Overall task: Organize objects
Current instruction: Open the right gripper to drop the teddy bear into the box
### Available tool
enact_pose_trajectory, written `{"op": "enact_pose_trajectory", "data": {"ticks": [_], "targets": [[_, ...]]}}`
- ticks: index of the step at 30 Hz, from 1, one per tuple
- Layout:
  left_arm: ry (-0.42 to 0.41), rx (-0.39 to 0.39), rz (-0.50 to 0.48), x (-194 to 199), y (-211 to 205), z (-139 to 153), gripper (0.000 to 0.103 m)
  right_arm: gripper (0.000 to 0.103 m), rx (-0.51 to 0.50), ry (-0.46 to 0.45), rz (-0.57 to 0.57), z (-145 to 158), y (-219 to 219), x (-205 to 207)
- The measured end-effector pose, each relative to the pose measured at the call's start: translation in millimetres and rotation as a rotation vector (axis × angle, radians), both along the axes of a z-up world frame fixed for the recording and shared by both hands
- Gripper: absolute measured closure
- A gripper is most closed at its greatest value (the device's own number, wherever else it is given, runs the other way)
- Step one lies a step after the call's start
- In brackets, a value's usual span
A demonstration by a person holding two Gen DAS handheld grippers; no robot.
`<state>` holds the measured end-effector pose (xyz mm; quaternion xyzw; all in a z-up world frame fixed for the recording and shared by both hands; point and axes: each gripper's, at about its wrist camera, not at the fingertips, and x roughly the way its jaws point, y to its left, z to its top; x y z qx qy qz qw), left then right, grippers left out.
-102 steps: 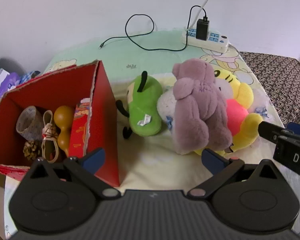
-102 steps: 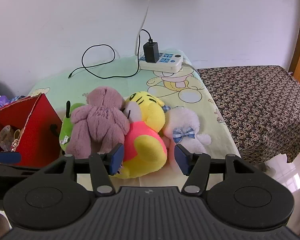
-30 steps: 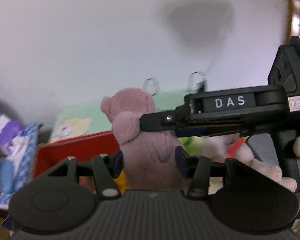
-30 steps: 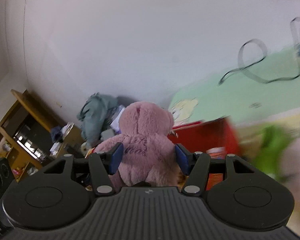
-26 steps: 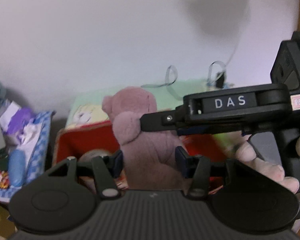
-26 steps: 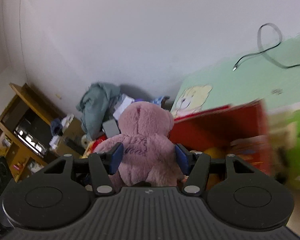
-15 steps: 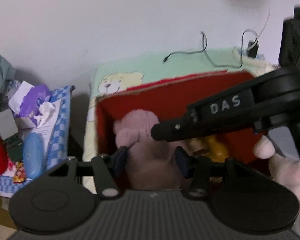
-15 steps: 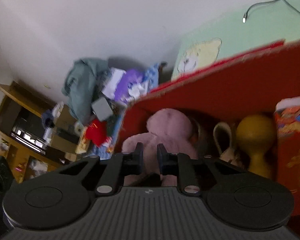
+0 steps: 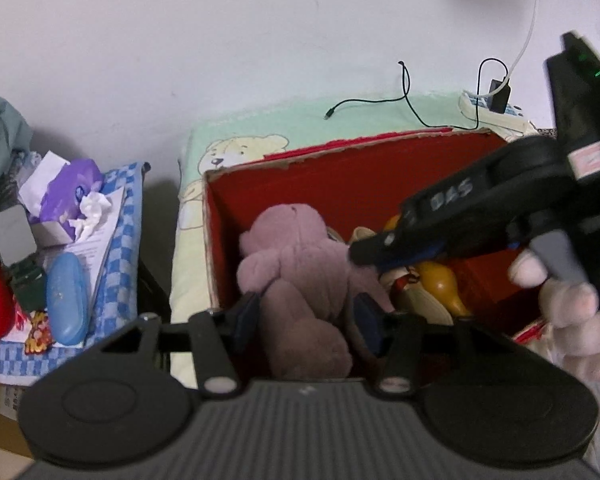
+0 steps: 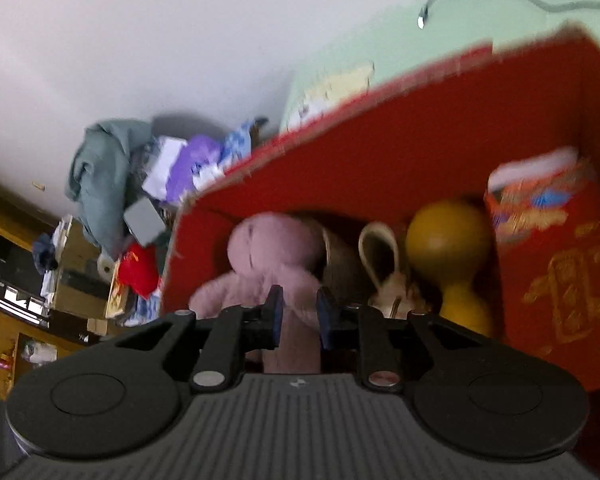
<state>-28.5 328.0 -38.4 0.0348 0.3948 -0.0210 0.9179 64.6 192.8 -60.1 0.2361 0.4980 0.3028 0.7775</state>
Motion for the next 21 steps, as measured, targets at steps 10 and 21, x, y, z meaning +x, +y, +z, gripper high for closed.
{"op": "enact_pose_trajectory", "data": {"ticks": [10,21], "targets": [[-0.004,0.014,0.051,-5.7,-10.3,14.1,0.040,0.078,-0.023,-0.109,0.035,17.9,7.2,-24.4],[-0.024,-0.162,-0.082,7.9,-94.9,42.3,0.024,0.073,-0.021,-0.266,-0.186,49.6,-124.6,-48.3]]}}
